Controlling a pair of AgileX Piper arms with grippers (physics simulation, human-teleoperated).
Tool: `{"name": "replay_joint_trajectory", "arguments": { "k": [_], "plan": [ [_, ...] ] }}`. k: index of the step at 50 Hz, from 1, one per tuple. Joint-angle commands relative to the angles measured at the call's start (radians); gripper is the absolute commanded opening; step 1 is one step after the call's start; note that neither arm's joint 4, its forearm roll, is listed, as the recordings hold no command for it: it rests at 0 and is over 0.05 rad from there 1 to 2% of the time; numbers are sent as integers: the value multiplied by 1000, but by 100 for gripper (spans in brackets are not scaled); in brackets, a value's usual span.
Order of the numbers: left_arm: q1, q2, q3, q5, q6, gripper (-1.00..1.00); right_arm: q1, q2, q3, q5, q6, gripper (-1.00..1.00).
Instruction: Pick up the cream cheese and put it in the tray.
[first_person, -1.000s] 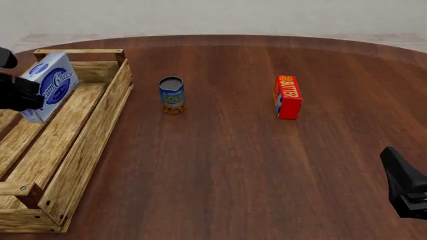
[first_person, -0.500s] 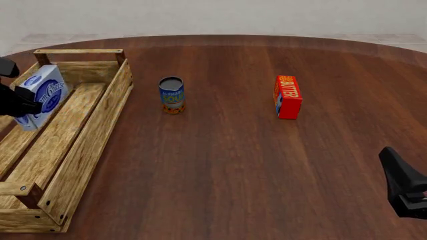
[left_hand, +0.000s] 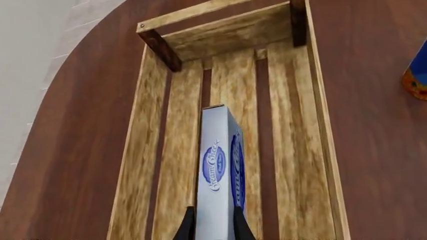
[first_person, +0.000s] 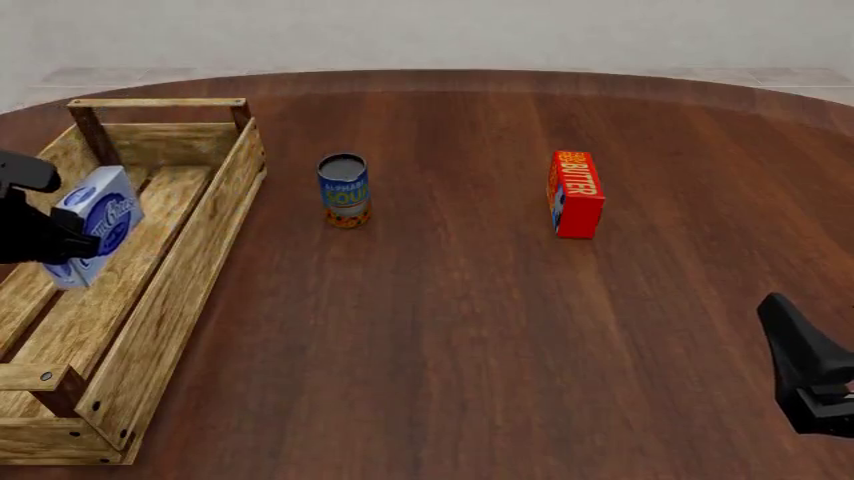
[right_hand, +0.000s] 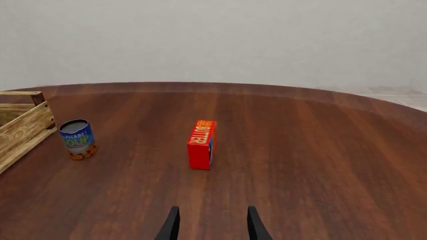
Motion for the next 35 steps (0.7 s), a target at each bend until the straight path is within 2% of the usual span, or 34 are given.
{"name": "replay_joint_trajectory", "arguments": {
  "k": [1,12,35],
  "plan": [
    [6,47,17,-54,9,-100,0,-11,0,12,-2,100],
    [11,93,28,-91,-8,-100,0,-22,0,26,-4,100],
    [23,183,45,-159,6,-100,0,-9,0,15,-5,100]
  ]
}}
